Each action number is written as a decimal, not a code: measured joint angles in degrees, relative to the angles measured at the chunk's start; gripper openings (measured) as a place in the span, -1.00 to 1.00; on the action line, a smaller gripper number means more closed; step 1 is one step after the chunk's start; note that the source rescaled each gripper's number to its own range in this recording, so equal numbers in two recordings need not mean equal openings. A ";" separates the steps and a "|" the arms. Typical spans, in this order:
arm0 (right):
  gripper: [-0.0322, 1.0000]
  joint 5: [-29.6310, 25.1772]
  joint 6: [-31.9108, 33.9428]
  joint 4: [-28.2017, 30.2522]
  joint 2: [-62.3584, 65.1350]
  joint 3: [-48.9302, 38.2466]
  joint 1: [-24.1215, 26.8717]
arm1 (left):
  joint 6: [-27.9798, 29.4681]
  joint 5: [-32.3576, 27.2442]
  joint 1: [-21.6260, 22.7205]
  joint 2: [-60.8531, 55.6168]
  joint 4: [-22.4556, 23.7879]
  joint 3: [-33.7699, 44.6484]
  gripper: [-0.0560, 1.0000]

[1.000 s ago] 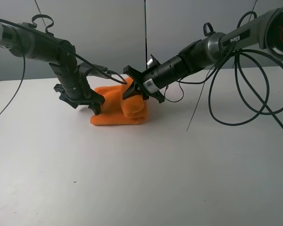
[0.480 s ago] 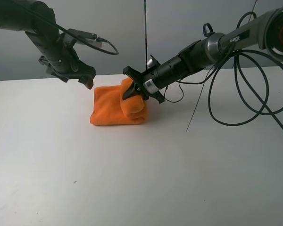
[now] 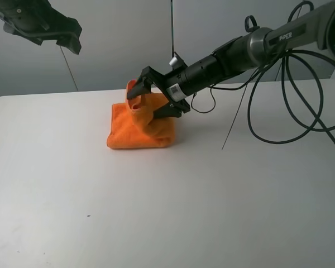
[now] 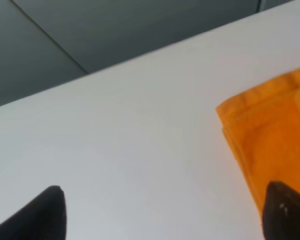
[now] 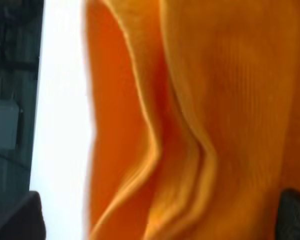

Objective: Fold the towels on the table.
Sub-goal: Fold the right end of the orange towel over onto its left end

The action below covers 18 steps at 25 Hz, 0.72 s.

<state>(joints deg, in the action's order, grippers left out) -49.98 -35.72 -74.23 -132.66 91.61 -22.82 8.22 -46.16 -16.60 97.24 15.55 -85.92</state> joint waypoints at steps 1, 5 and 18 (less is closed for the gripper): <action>0.99 -0.14 -0.14 -0.14 0.64 0.00 -0.21 | 0.14 -0.80 0.00 -0.62 0.37 -0.73 1.00; 1.00 -0.69 -0.14 -2.07 2.28 0.00 -2.03 | 0.49 -4.51 0.00 -1.34 1.51 -4.57 1.00; 1.00 -1.58 7.76 21.63 13.75 -0.69 4.51 | -3.83 -11.97 4.01 -3.85 -8.55 -3.81 1.00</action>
<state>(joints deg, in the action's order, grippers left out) -51.56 -27.96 -52.61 -118.91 90.92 -18.31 4.39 -58.13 -12.59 93.39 7.00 -89.72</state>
